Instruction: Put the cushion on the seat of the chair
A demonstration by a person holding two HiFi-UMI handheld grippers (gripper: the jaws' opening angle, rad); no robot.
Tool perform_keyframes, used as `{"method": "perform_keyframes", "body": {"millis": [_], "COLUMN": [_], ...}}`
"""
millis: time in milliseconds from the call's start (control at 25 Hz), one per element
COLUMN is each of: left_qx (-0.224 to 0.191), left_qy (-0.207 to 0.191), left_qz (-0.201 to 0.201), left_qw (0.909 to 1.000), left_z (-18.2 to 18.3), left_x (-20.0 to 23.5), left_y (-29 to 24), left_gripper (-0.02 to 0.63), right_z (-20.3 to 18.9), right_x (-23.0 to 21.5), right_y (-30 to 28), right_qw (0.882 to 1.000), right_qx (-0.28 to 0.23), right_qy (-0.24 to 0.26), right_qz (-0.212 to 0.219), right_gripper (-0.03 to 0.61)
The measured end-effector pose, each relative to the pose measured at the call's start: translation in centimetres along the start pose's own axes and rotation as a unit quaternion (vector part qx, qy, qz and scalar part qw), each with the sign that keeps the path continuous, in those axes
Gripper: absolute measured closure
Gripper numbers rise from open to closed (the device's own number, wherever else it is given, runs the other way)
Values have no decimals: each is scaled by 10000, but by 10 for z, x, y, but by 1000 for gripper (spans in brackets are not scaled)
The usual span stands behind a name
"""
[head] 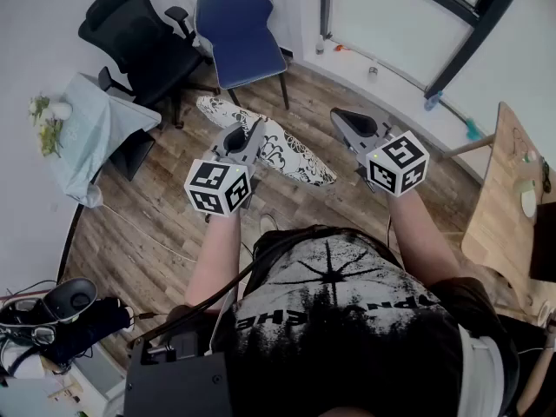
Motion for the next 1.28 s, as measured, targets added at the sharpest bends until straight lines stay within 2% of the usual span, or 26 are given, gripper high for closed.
{"method": "perform_keyframes", "body": {"millis": [720,1280], "left_qx": [14,69], "left_qy": [38,-4], "left_qz": [-29,5], "left_qw": [10000,10000], "left_z": [3,-1], "left_x": [-1,-13], "left_y": [-4,-11], "left_gripper": [591,591], "right_z": [-2,-5], "right_x": [8,-3], "right_y": [-5,6], "right_qw": [9996,9999], "right_qx": [-152,-140], "right_qy": [-129,-31], "right_qz": [183,53], "right_gripper": [560,560]}}
Point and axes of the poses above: the fingertips, and each gripper's own axes: y backward along the fingers, x to its left, z out of its top, the point moved 9 cm from there along y, backward along the fingers, and after that the axes turned 11 degrees about -x, right-handed, at the moved point
